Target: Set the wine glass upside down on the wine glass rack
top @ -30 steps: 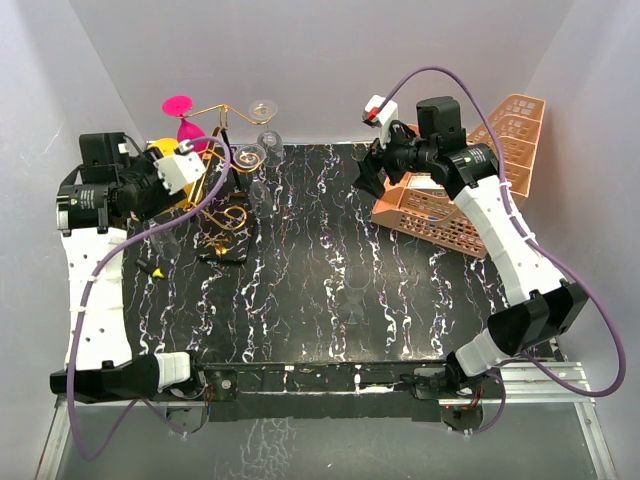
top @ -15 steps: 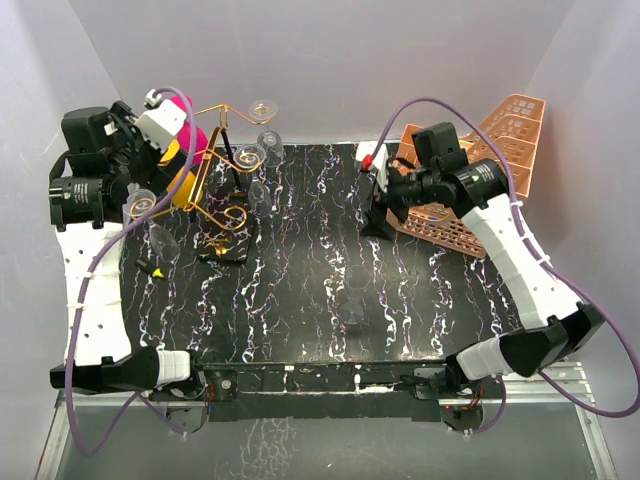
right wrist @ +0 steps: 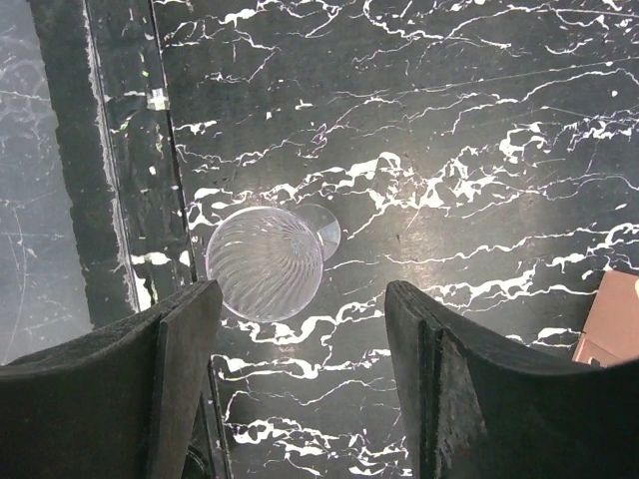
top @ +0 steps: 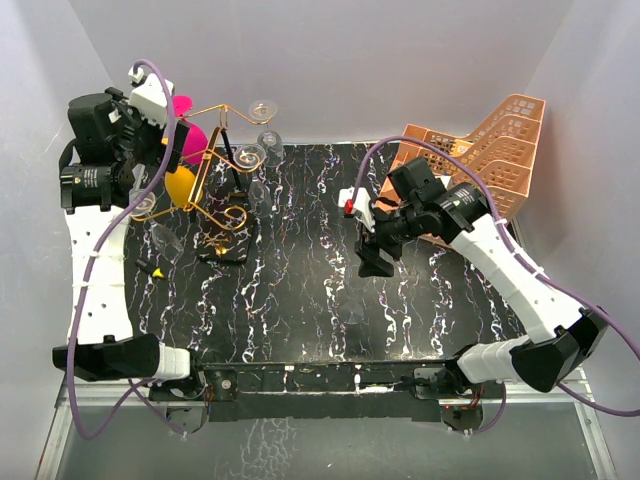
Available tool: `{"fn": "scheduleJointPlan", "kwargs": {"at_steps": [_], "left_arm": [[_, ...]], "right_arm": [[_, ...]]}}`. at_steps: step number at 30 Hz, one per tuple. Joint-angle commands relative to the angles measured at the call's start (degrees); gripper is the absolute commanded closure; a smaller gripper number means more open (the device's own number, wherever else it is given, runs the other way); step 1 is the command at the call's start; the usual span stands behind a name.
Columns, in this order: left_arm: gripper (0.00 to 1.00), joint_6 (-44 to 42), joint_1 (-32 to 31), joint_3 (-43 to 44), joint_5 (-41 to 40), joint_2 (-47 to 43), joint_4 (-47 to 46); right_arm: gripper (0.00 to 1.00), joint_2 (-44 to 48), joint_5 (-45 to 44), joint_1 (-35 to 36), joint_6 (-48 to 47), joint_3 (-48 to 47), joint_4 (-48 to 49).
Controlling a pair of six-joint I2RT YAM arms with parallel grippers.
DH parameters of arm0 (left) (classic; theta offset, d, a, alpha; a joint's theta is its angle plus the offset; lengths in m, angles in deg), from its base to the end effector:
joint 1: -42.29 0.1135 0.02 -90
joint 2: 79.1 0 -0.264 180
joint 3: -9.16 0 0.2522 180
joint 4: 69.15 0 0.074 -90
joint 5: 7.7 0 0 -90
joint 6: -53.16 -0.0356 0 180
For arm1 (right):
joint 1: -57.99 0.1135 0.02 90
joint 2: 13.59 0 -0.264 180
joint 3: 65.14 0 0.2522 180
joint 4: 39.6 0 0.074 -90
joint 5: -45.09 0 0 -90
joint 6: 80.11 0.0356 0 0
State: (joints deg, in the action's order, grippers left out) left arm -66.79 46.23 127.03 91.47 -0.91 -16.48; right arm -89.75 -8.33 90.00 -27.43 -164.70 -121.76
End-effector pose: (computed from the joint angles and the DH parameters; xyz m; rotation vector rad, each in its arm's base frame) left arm 0.2662 0.0126 0.5084 0.5168 1.7276 0.2792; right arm 0.1935 0.1460 0.3823 -1.5894 1.8979 0.7820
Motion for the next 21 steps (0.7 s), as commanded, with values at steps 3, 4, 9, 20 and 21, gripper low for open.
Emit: {"fn": "scheduleJointPlan", "kwargs": {"at_steps": [3,4,9,20,21], "left_arm": [[0.03,3.16,0.06,-0.71,4.26,-0.14,-3.45],[0.03,3.04,0.06,-0.77,4.26,-0.27,-3.56],[0.03,2.36,0.05,-1.84,4.42,-0.91,-3.94],[0.03,3.06,0.04,-1.89,6.63,-0.94,-3.80],[0.03,3.13,0.09,-1.90,6.71,-0.94,-3.83]], "right_arm": [[0.35,-0.50,-3.84,2.35,3.39,-0.40,3.57],[0.37,-0.63,-4.13,2.50,3.39,-0.35,3.54],[0.42,-1.58,-7.13,3.48,3.82,0.08,3.74],[0.50,-4.24,-10.04,5.73,4.20,1.33,3.11],[0.51,-4.33,-10.40,5.85,4.20,1.59,3.10]]}}
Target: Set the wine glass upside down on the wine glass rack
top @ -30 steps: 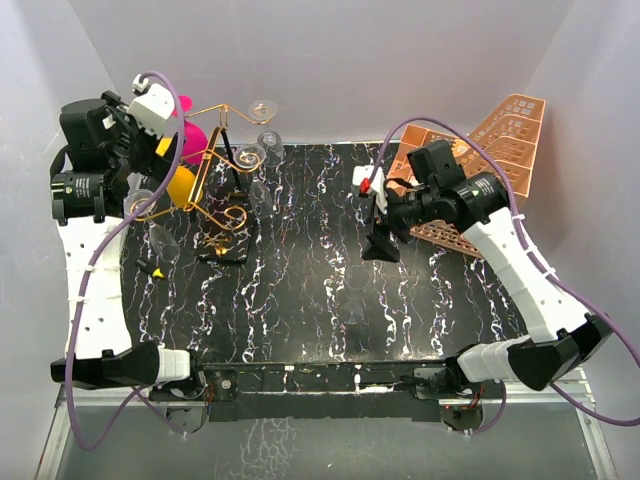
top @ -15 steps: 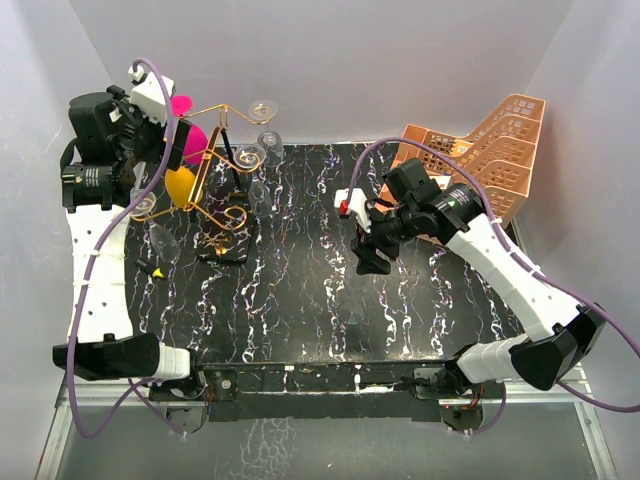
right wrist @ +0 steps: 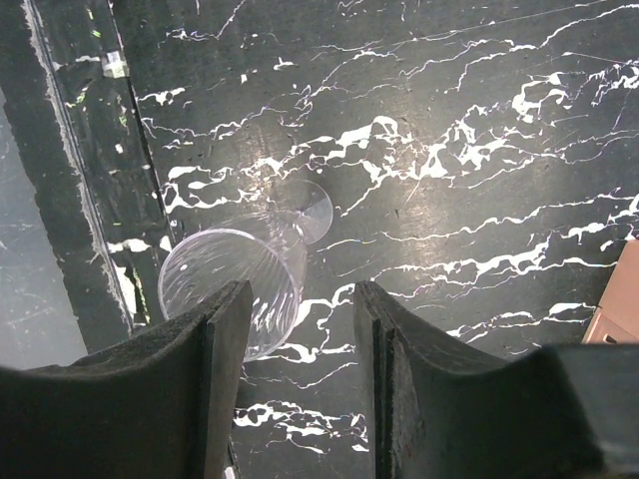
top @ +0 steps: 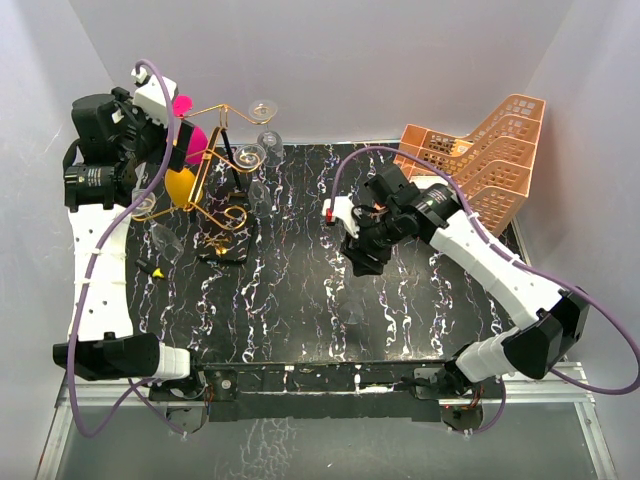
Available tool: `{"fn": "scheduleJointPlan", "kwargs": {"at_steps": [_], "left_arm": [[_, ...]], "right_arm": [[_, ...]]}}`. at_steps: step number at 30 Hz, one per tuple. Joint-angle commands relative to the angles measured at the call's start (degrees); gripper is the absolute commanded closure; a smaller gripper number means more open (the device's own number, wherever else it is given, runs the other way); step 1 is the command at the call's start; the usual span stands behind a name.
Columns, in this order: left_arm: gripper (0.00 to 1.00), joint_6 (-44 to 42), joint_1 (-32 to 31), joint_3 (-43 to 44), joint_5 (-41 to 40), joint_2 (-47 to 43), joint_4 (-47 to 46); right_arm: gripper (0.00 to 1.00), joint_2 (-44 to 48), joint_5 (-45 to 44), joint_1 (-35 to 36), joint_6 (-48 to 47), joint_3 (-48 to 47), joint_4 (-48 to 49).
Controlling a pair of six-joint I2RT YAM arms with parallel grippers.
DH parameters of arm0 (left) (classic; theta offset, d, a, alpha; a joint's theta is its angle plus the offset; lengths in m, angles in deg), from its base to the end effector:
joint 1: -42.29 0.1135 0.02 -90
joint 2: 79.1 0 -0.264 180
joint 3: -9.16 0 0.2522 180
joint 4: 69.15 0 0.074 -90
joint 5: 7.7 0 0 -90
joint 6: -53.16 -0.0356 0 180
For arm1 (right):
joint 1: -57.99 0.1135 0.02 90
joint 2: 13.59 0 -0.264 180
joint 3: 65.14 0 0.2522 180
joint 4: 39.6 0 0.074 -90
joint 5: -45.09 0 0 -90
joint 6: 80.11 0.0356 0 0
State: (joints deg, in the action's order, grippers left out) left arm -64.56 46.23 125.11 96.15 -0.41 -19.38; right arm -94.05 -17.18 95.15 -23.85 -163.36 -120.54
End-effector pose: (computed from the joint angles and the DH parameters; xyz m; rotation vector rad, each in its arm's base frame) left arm 0.2749 0.0104 0.5015 0.5359 1.7040 0.1814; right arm 0.2004 0.1727 0.3566 -1.6418 2.0406 0.6637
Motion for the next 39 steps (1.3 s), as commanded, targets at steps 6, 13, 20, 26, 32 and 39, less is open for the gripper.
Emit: {"fn": "scheduleJointPlan", "kwargs": {"at_steps": [6,13,20,26,32,39], "left_arm": [[0.03,1.08,0.07,0.18,2.74,-1.33,-0.65],[0.03,2.00,0.09,0.29,3.55,-1.78,-0.38],[0.03,5.13,0.08,2.35,4.08,-1.21,-0.10],[0.03,10.28,0.02,4.72,6.40,-0.56,-0.03],[0.09,18.85,-0.77,5.49,17.17,1.07,-1.28],[0.11,22.79,-5.93,5.56,17.75,2.17,-2.33]], "right_arm": [[0.63,-0.60,-1.65,0.91,0.44,1.22,2.05],[0.79,-0.67,-1.74,1.02,-0.13,1.74,2.29],[0.92,0.62,-2.56,0.98,-1.00,0.42,2.90],[0.92,3.04,-8.47,-0.81,-2.33,-2.81,8.04],[0.92,3.50,-8.44,-7.02,1.40,-10.08,18.64],[0.92,0.18,-17.68,-12.09,17.24,-19.56,30.88]]}}
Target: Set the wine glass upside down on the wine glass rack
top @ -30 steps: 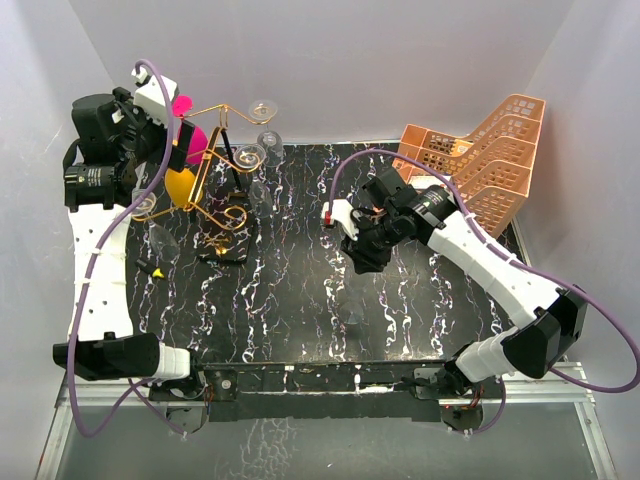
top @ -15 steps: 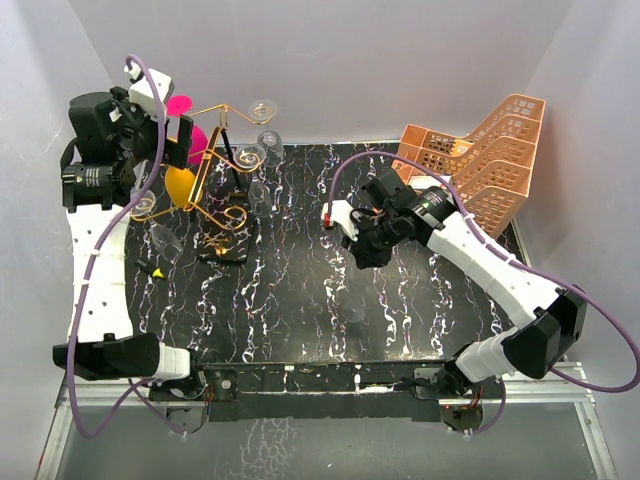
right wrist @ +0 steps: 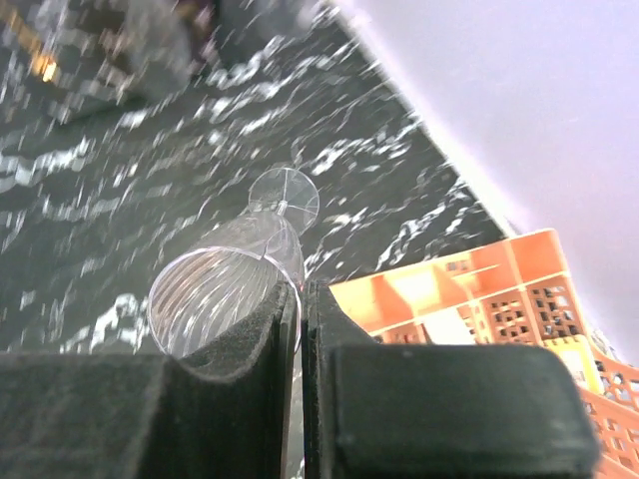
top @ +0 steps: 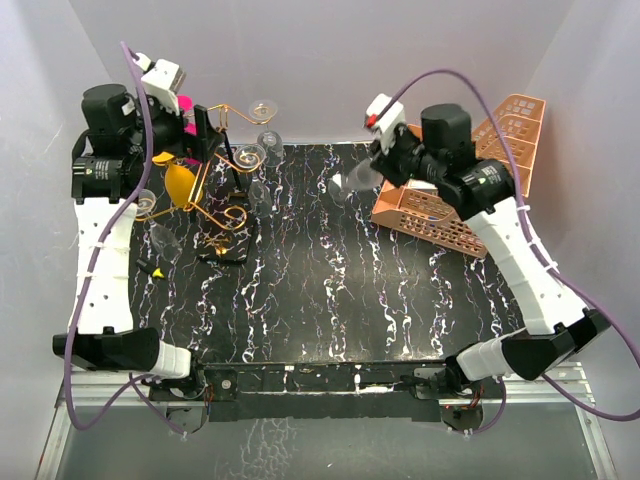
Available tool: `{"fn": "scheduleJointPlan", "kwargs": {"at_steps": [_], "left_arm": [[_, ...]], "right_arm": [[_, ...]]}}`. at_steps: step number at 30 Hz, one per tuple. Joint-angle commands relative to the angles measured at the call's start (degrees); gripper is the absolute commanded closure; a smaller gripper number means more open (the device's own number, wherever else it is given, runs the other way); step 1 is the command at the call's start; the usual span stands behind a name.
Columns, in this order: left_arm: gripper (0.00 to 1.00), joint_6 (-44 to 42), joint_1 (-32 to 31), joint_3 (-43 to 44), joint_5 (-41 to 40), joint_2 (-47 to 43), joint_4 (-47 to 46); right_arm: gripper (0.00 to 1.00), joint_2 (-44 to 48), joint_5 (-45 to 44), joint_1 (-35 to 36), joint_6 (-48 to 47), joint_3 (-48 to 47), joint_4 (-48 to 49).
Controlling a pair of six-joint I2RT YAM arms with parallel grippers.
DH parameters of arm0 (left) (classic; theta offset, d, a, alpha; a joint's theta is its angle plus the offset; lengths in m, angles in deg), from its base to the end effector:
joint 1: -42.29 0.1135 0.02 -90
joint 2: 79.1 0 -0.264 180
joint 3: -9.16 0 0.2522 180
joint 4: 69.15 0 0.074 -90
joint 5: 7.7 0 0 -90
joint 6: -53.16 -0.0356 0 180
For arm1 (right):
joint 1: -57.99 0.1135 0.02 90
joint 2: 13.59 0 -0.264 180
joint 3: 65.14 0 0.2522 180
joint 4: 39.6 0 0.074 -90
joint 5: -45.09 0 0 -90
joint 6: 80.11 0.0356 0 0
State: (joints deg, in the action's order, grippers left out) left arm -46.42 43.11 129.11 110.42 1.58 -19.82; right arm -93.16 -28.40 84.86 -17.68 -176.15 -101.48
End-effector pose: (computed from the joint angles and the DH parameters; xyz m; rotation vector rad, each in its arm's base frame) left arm 0.2765 -0.0128 0.5152 0.4849 1.6652 -0.2944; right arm 0.2457 0.1359 0.4499 -1.1073 1.7743 0.2951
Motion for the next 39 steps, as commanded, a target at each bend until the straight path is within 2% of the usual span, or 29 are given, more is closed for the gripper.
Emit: {"fn": "scheduleJointPlan", "kwargs": {"at_steps": [1,5,11,20,31,39], "left_arm": [[0.11,5.87,-3.63,1.40,3.63,0.44,-2.58],[0.11,13.17,-5.31,0.77,8.10,1.52,-6.02],[0.13,25.12,-5.99,-3.33,14.05,2.20,-14.23],[0.16,29.89,-9.58,-3.57,14.83,6.64,-20.84],[0.31,40.49,-11.86,-10.98,17.69,6.77,-31.73],[0.48,46.34,-12.39,-13.16,19.68,7.35,-36.50]], "right_arm": [[0.92,-0.95,-6.09,-2.50,13.35,-7.86,12.56],[0.92,-1.31,-3.63,-3.48,19.46,-11.60,13.34],[0.92,-1.16,-2.86,-4.27,23.03,-14.74,14.52],[0.92,-2.82,2.70,-5.23,27.50,-19.89,15.37],[0.92,-2.48,11.54,-7.12,30.32,-20.24,17.06],[0.92,-1.91,17.59,-8.95,32.33,-17.82,19.03]]}}
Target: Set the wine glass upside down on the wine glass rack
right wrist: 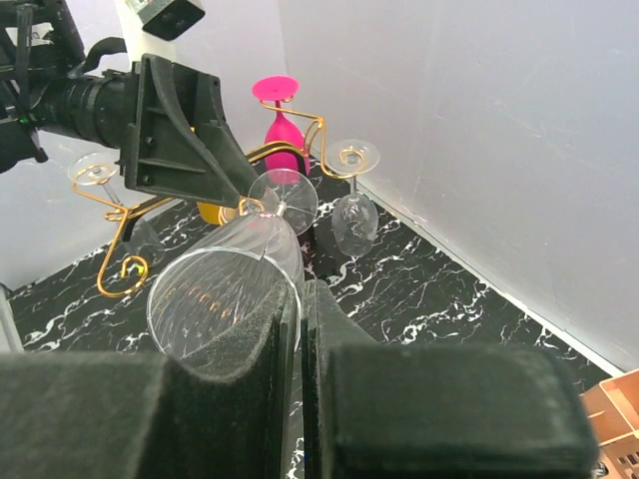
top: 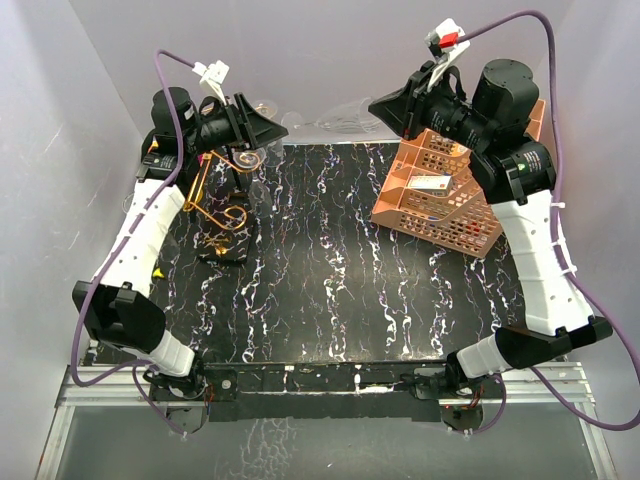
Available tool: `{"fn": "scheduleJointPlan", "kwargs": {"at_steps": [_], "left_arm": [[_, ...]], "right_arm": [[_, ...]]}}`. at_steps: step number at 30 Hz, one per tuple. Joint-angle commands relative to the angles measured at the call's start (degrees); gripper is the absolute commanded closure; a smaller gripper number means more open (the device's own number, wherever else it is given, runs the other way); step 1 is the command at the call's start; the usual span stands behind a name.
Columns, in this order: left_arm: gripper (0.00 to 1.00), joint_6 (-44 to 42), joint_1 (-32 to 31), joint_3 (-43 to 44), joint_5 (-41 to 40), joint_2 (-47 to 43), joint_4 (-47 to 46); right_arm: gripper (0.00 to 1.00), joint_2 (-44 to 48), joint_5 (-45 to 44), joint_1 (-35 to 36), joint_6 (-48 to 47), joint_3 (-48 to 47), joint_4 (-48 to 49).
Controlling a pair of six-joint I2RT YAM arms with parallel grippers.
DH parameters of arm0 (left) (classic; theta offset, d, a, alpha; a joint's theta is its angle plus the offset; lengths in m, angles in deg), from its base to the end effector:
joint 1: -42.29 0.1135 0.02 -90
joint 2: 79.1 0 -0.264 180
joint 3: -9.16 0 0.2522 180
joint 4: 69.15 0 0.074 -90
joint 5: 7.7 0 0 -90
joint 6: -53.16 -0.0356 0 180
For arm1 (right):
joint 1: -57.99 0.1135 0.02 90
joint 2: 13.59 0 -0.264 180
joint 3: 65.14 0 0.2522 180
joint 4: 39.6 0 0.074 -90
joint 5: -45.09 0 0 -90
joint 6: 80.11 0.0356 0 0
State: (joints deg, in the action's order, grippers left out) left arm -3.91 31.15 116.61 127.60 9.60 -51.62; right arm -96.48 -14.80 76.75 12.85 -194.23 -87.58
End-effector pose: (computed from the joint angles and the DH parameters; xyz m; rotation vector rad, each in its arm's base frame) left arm 0.3403 -0.0928 0.4606 0.3568 1.6516 -1.1969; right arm 0.2467 0.1027 0.5542 -0.6296 1.5190 0.7109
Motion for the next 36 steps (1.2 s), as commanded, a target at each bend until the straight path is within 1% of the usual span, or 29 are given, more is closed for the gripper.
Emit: {"fn": "scheduleJointPlan", "kwargs": {"at_steps": [1,3,6,9,14,18,21,24,25,26,27,30,33,36], "left_arm": [[0.51,4.05,-0.42,-1.05,2.45,-0.81,-5.09],[0.56,3.81,-0.51,-1.07,2.45,-0.73,-4.89],[0.67,4.92,-0.54,-1.54,2.72,-0.46,-5.87],[0.75,5.31,-0.64,-1.81,3.22,-0.48,-6.56],[0.85,6.12,-0.87,-1.75,3.62,-0.04,-7.18],[0.95,6.66,-0.95,-1.76,3.80,-0.06,-7.54],[1.00,6.64,-0.93,-2.06,4.05,-0.18,-7.75],[1.00,6.82,-0.99,-2.27,3.86,-0.68,-7.70],[1.00,6.54,-0.97,-2.31,3.84,-0.96,-7.61],[1.00,6.02,-0.97,-2.03,3.65,-1.17,-7.01],[1.00,5.57,-0.95,-1.64,2.94,-1.31,-5.65],[1.00,3.90,-0.45,-1.13,1.14,-2.54,-3.52],[1.00,0.64,0.11,0.59,-0.37,-2.99,0.21],[1.00,-0.26,0.98,0.45,-1.66,-4.04,1.25]], "right_arm": [[0.92,1.31,4.42,-1.07,2.01,0.20,5.28],[0.92,1.23,5.11,-1.45,2.37,0.30,5.51],[0.92,1.30,6.09,-1.77,2.87,1.22,6.25],[0.92,1.20,6.89,-2.31,3.27,1.48,6.55],[0.92,1.25,7.83,-2.75,3.54,2.03,7.00],[0.92,1.53,8.39,-3.10,3.52,2.89,7.40],[0.92,1.60,8.72,-3.28,3.55,3.40,7.69],[0.92,1.77,9.21,-3.38,3.42,4.17,7.92],[0.90,1.88,9.26,-3.48,3.19,4.31,7.79],[0.86,1.97,9.39,-3.62,2.85,4.56,7.64],[0.79,2.33,9.50,-3.70,2.21,5.08,7.55],[0.65,3.35,9.29,-4.33,0.79,6.25,6.89],[0.56,4.41,8.58,-5.38,-0.44,7.10,6.08],[0.48,5.45,8.50,-6.33,-1.76,8.01,5.18]]}}
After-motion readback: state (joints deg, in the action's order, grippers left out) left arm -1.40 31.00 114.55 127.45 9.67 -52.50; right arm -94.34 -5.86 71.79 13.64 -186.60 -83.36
